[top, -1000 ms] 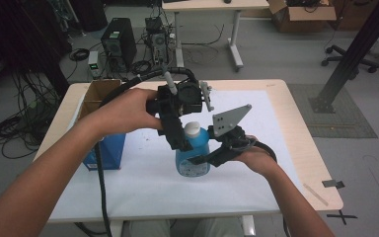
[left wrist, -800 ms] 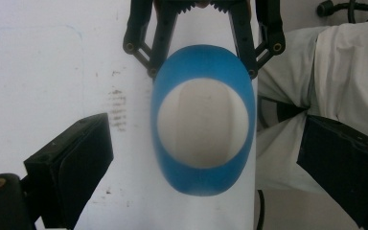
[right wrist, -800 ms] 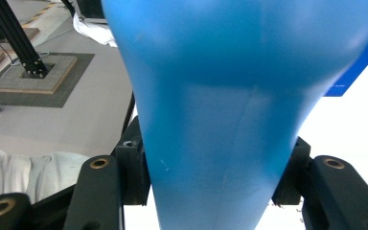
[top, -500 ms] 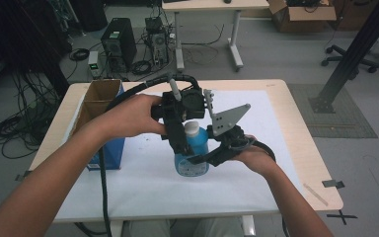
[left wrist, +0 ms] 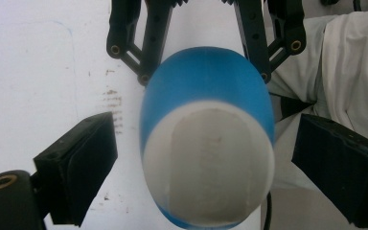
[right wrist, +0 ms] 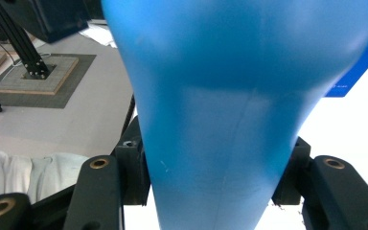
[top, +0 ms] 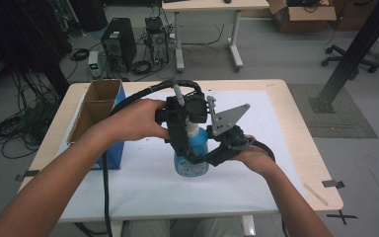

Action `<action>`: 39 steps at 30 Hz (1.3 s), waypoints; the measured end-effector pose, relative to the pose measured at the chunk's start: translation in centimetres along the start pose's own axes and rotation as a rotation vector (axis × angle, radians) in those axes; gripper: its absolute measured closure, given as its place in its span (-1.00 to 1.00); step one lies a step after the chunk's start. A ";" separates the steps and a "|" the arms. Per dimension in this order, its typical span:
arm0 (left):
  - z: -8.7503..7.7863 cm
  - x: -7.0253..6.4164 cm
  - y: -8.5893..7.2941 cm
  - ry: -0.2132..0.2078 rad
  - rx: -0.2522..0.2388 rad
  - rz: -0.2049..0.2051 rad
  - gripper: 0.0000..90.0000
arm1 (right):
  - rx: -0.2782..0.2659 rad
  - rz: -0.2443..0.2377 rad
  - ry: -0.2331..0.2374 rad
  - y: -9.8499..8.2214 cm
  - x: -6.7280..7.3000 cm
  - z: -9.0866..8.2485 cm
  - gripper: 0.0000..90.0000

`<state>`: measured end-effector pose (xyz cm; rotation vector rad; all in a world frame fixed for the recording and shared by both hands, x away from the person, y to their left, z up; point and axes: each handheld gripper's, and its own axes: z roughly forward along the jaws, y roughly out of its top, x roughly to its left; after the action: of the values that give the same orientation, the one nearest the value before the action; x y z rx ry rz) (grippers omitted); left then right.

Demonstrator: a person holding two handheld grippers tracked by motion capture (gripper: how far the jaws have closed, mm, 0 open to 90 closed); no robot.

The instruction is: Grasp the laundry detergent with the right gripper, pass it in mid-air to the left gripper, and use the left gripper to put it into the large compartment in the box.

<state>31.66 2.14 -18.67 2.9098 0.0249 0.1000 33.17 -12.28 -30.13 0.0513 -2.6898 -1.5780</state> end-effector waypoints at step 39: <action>0.5 0.2 0.1 -0.011 0.032 0.019 -0.28 | -0.003 0.000 -0.001 0.0 -0.1 0.0 -0.01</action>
<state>31.95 1.91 -19.12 2.9429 -0.0033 0.0876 33.28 -12.26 -30.20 0.0504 -2.6883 -1.5821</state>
